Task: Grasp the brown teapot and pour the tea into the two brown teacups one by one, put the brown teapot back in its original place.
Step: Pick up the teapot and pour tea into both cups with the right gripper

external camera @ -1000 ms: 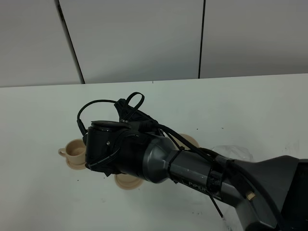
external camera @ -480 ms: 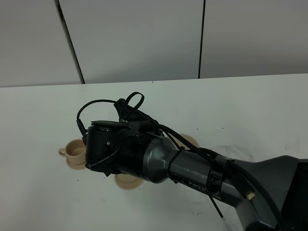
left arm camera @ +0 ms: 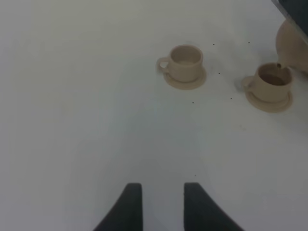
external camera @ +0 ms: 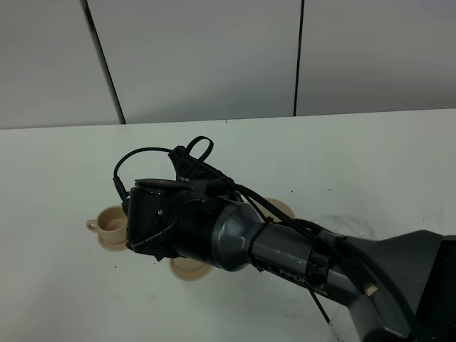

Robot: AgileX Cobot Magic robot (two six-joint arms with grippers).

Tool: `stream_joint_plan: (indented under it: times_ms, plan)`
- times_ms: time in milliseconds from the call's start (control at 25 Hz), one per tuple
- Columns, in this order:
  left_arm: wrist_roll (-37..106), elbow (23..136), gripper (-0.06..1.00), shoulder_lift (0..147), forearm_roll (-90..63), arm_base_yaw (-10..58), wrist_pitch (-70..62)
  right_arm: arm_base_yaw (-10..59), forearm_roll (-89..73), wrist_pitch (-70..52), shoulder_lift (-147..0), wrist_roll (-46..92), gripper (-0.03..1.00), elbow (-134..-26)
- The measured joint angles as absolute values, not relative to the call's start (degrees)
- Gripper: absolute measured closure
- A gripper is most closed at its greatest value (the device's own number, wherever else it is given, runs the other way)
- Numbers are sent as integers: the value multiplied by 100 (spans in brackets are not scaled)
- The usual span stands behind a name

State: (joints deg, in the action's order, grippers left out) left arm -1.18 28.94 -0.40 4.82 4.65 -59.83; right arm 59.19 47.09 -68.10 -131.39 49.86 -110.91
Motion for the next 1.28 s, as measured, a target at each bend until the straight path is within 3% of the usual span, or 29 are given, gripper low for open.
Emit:
stream_joint_plan:
  times_ms: [1280]
  plan:
    - [-112,2894,66,-40,482,465,-5983,5919,4694,-6866,-13094,4896,88,-11089]
